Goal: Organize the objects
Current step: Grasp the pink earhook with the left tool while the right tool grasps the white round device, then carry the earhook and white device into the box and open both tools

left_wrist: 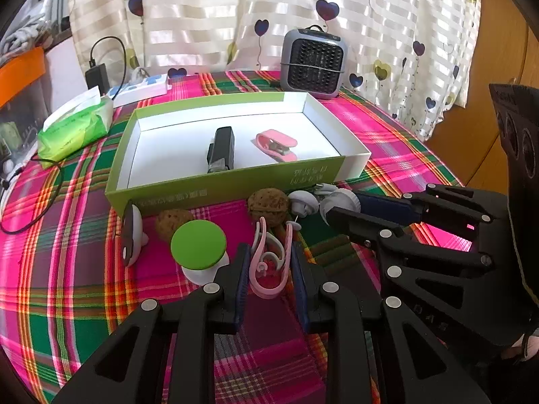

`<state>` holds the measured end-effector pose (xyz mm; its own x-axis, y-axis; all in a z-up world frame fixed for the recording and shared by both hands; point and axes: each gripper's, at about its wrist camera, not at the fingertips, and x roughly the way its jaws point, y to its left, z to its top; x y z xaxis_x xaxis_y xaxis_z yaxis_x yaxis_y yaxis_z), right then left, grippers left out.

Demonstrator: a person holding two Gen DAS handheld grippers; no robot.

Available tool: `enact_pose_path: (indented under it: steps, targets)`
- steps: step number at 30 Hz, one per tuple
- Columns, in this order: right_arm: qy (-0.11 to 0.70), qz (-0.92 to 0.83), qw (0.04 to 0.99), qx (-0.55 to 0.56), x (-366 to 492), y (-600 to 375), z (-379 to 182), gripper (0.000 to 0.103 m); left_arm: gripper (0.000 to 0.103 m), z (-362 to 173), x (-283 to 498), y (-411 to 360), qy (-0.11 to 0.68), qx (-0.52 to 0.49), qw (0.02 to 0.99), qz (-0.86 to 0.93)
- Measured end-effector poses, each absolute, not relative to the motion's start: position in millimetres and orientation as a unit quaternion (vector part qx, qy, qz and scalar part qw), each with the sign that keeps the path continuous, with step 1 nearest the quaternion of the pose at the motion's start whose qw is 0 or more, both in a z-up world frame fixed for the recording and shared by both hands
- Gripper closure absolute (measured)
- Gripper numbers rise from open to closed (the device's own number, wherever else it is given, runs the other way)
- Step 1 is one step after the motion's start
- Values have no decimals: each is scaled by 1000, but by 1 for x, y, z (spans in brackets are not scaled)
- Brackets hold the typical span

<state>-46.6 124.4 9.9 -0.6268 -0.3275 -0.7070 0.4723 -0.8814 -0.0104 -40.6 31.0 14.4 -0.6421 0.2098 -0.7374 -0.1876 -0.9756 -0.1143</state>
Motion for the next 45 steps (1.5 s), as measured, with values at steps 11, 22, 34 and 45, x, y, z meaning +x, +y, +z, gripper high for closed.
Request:
enact_pose_path:
  steps: [11, 22, 34, 45]
  targets:
    - [104, -899, 225, 361, -44, 124, 13, 83, 81, 20, -38, 30, -25, -395, 115, 911]
    - [99, -904, 234, 345, -40, 126, 20, 83, 81, 27, -37, 27, -36, -378, 114, 918]
    - [73, -910, 241, 331, -42, 133, 30, 83, 81, 34, -40, 19, -46, -363, 100, 925]
    - [58, -911, 241, 330, -46, 137, 35, 83, 81, 45, -44, 10, -56, -351, 83, 931]
